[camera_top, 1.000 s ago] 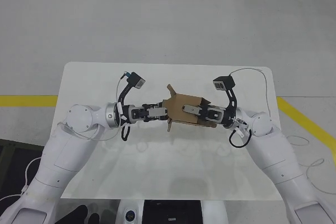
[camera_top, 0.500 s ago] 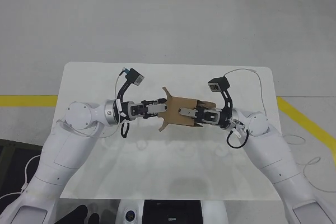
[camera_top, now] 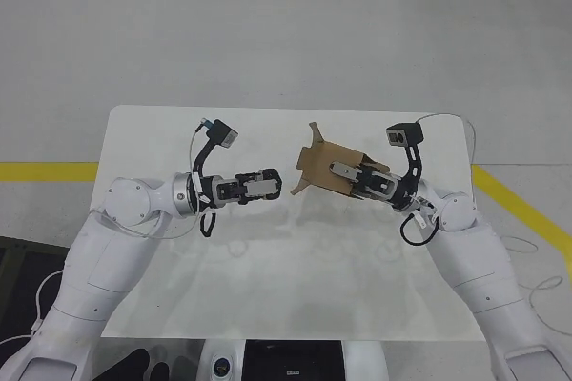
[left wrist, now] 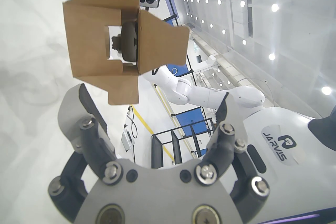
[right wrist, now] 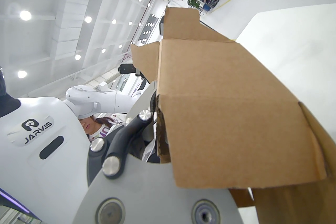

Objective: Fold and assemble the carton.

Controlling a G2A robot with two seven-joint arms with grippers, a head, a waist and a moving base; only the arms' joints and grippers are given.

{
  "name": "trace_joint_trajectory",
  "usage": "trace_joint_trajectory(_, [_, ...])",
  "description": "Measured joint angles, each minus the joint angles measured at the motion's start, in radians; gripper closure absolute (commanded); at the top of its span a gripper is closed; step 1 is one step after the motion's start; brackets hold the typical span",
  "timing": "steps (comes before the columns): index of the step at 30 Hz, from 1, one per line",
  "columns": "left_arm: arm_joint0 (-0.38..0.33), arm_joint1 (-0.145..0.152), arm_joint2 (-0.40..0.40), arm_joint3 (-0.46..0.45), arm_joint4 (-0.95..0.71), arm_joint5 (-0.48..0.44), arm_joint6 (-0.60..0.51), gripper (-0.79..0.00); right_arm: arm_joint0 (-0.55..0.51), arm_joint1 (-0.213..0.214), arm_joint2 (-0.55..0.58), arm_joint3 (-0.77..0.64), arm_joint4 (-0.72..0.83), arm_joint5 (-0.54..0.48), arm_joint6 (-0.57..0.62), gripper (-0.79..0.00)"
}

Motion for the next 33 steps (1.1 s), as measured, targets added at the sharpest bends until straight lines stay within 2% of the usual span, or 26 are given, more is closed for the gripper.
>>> trace_joint_trajectory(13, [0.001, -0.011, 0.056, -0.033, 0.006, 0.021, 0.002, -0.785, -0.050, -0.005, 0.020, -0.055, -0.141, -0.003, -0.183, 0.000])
trace_joint_trajectory(23, [-0.019, -0.010, 0.016, 0.005, -0.007, 0.014, 0.026, -0.785, -0.041, -0.011, -0.025, -0.055, -0.113, 0.020, -0.098, 0.000])
trace_joint_trajectory(33, [-0.019, -0.011, 0.016, -0.018, -0.011, 0.007, 0.012, -0.785, -0.015, -0.024, -0.077, -0.033, -0.070, 0.030, -0.026, 0.000])
